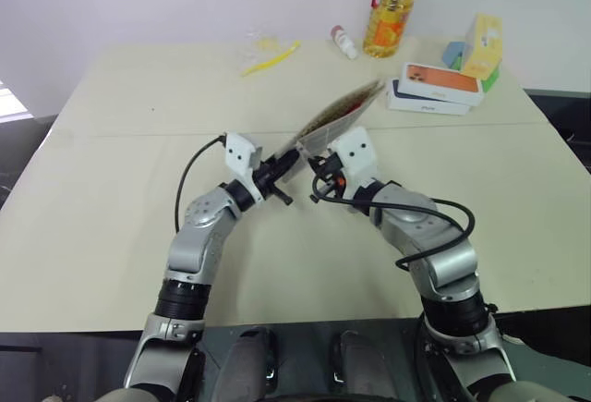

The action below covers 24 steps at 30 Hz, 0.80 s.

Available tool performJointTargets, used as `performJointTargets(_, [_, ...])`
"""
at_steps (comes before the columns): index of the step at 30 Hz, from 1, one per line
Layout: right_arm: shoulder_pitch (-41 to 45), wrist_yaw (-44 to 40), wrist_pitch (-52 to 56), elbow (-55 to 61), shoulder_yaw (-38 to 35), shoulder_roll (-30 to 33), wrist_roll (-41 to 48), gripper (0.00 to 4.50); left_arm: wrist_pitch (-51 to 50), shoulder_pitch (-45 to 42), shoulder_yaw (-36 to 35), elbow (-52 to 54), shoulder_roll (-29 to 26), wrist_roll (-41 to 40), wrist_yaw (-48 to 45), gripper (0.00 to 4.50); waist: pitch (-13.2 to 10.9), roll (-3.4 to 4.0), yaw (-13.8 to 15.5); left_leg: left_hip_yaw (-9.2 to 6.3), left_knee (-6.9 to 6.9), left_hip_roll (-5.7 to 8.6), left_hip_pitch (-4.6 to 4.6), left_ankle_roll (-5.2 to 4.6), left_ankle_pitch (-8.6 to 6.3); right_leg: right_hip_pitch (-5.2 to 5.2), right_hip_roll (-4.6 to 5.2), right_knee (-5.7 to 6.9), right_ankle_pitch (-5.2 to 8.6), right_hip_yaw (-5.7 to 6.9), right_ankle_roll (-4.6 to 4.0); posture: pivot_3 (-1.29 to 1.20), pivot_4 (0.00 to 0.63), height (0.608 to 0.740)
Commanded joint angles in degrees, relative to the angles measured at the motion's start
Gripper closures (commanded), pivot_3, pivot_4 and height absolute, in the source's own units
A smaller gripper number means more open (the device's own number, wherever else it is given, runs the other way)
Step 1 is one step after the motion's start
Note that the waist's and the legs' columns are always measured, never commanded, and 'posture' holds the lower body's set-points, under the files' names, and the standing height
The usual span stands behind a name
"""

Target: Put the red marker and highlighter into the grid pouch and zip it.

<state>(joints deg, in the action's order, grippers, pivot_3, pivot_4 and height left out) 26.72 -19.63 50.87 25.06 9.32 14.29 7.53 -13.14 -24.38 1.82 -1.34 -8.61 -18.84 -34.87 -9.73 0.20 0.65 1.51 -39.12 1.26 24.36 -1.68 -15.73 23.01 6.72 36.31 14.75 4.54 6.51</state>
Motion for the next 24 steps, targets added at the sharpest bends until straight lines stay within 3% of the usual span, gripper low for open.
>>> performJointTargets(1, [2.6, -0.6, -1.7, 3.7, -7.3, 6.1, -0.6, 4.48, 5.0, 0.8, 1.4, 1.2, -3.8, 3.5, -2.5, 4.50, 0.0, 0.00, 0.1, 0.00, 0.00, 0.01, 0.00, 0.00, 0.00, 0.00, 0.01, 0.00, 0.00, 0.00, 0.00, 0.00, 0.150, 0.740])
performJointTargets(10, [0.1, -6.0, -2.4, 1.8, -19.7, 21.9, 1.6, 4.48, 13.9, 3.0, 1.9, -3.9, -11.5, 7.5, -7.7, 4.50, 0.0, 0.00, 0.0, 0.06, 0.08, -0.05, 0.00, -0.02, -0.01, 0.02, 0.01, -0.05, 0.00, 0.00, 0.00, 0.00, 0.150, 0.740])
performJointTargets(16, [-7.4, -12.5, -3.4, 5.7, -18.3, 26.6, 4.8, 4.48, 15.7, 3.1, 2.7, -5.4, -12.7, 7.8, -9.3, 4.50, 0.0, 0.00, 0.0, 0.07, 0.08, -0.07, -0.01, -0.02, -0.01, 0.00, 0.03, -0.06, 0.00, -0.02, 0.00, 0.00, 0.150, 0.740])
performJointTargets(17, [-8.8, -14.0, -3.2, 6.8, -18.0, 27.1, 6.0, 4.24, 15.4, 3.3, 2.6, -5.2, -12.8, 7.4, -9.6, 4.50, 0.0, 0.00, 0.0, 0.08, 0.08, -0.07, -0.01, -0.03, -0.02, 0.00, 0.04, -0.06, 0.00, -0.02, 0.00, 0.00, 0.150, 0.740])
performJointTargets(20, [-12.8, -16.5, -2.6, 9.3, -18.6, 27.5, 9.0, 3.19, 13.3, 4.8, 1.8, -3.8, -14.1, 5.3, -11.2, 3.51, 0.0, 0.01, -0.2, 0.08, 0.08, -0.11, -0.03, -0.03, -0.02, 0.00, 0.03, -0.06, 0.00, -0.04, 0.00, 0.00, 0.150, 0.740])
performJointTargets(24, [-20.6, -19.4, -6.9, 10.5, -20.6, 28.9, 9.6, 1.14, 9.5, 10.0, -0.7, -0.4, -17.7, 3.2, -12.2, 1.52, 0.0, 0.00, 0.1, 0.07, 0.08, -0.12, -0.03, -0.05, -0.03, 0.00, 0.05, -0.07, 0.00, -0.03, 0.00, 0.00, 0.150, 0.740])
